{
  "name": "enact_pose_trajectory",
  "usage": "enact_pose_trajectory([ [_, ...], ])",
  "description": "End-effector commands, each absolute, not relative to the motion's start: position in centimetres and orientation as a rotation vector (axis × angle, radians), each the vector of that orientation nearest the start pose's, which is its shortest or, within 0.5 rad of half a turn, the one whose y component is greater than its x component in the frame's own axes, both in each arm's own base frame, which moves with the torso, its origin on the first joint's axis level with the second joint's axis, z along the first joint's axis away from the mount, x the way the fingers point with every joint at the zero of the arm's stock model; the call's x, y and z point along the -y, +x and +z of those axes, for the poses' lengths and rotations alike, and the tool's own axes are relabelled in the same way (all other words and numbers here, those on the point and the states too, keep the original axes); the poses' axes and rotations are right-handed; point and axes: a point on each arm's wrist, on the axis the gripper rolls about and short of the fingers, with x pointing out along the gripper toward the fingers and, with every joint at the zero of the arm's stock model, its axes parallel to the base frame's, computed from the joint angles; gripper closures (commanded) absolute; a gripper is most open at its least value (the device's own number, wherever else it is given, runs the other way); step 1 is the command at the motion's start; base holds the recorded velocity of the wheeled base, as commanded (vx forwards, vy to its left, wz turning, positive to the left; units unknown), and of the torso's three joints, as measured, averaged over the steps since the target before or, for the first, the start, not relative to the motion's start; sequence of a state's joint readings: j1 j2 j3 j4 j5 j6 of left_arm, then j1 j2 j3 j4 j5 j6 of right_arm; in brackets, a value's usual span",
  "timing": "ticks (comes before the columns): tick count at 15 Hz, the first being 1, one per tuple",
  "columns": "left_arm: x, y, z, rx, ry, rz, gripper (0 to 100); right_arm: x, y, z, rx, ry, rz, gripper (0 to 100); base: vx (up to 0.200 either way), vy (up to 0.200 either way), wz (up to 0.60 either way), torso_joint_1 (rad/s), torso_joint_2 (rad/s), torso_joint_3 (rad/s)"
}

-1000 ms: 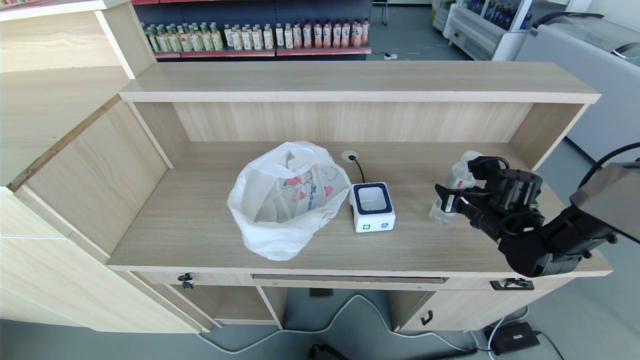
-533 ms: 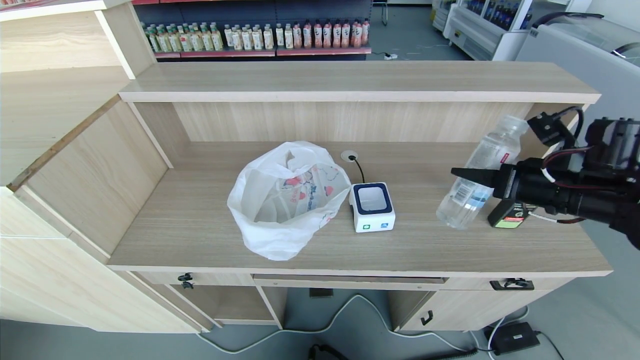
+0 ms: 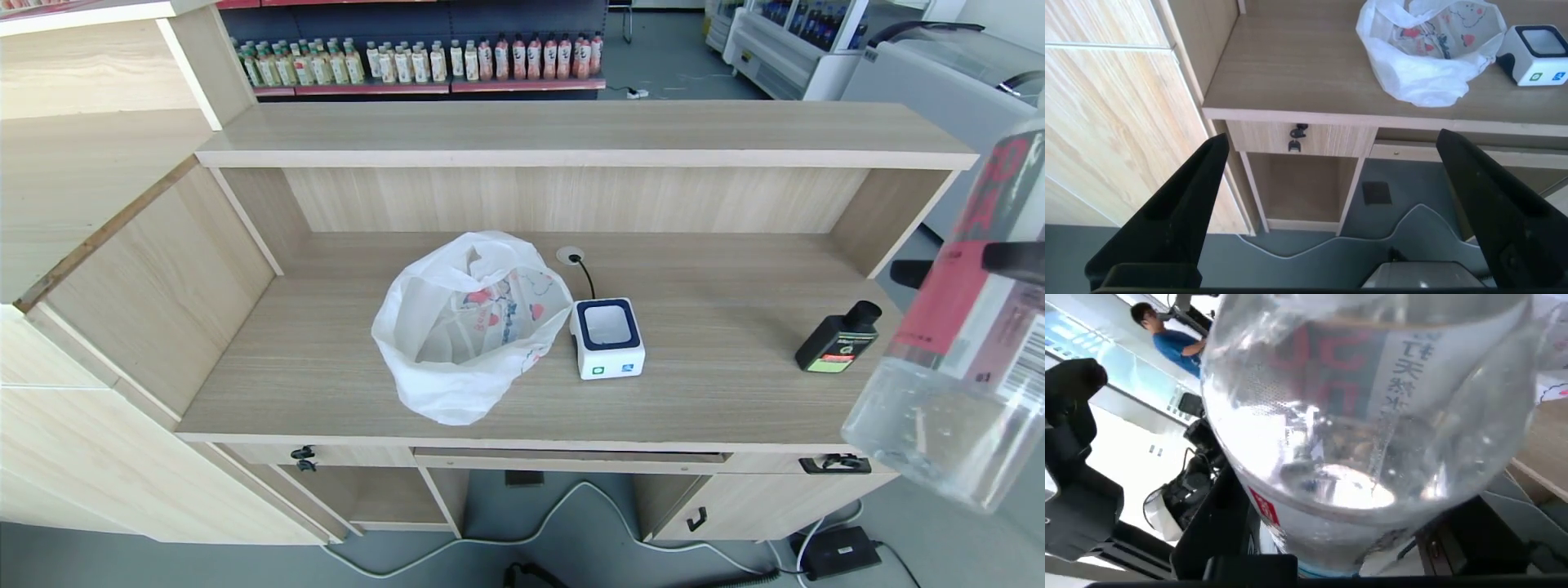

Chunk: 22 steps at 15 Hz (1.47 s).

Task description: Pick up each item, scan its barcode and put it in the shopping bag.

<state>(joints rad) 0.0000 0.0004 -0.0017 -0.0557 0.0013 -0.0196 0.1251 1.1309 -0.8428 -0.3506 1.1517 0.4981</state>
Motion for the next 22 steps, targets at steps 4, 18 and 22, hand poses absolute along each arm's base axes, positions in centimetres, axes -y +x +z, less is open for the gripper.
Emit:
enact_pose_trajectory([
  [4, 0.0, -2.3, 8.2, 0.057, -0.020, 0.001, 0, -5.5, 12.8, 31.0, -0.245, 0.360, 1.425, 100, 0.000, 0.000, 0.00, 0.000, 0.00, 0.000],
  [18, 0.0, -2.3, 8.2, 0.058, -0.020, 0.001, 0, -7.2, 11.5, 31.9, -0.373, 0.444, 1.587, 100, 0.000, 0.000, 0.00, 0.000, 0.00, 0.000],
  [22, 0.0, -2.3, 8.2, 0.058, -0.020, 0.001, 0, -6.8, 11.0, 31.1, -0.384, 0.450, 1.574, 100, 0.000, 0.000, 0.00, 0.000, 0.00, 0.000],
])
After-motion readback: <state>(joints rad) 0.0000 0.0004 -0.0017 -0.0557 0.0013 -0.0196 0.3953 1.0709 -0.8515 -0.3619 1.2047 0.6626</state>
